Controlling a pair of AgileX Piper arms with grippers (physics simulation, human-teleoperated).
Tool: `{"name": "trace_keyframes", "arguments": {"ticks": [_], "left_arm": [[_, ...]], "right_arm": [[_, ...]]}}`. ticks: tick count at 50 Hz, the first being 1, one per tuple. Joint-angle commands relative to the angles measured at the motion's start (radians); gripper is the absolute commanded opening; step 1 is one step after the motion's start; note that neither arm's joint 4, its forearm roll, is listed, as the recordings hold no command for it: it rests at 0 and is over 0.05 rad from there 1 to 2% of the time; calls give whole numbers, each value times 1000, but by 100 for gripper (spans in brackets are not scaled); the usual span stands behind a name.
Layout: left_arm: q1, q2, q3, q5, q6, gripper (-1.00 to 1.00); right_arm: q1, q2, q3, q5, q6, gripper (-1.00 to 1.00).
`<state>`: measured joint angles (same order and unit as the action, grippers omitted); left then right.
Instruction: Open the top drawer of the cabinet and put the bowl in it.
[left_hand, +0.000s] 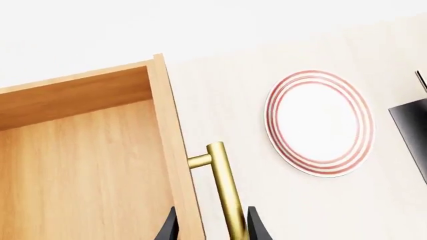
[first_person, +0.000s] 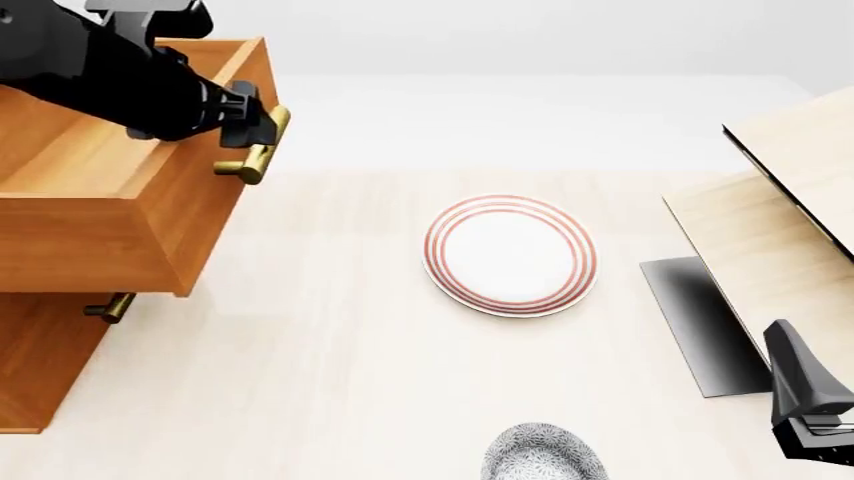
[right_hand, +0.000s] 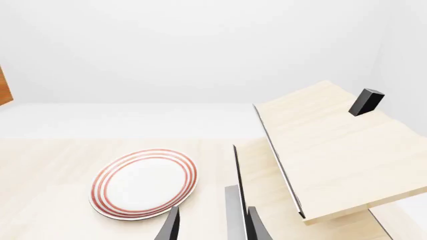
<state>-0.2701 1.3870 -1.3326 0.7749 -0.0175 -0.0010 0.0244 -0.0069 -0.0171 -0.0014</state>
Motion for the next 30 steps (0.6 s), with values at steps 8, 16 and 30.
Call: {"name": "trace_keyframes", "arguments": {"ticks": [8,16,30], "left_arm": [[36,-91,-7,68,101,100],[44,-126,-4,88,115,100],[31,-179,-15,125,128,100]], "right_arm": [[0,-9,1,7,0,100],[0,-9,1,7,0,100],[0,-8,1,7,0,100]]}}
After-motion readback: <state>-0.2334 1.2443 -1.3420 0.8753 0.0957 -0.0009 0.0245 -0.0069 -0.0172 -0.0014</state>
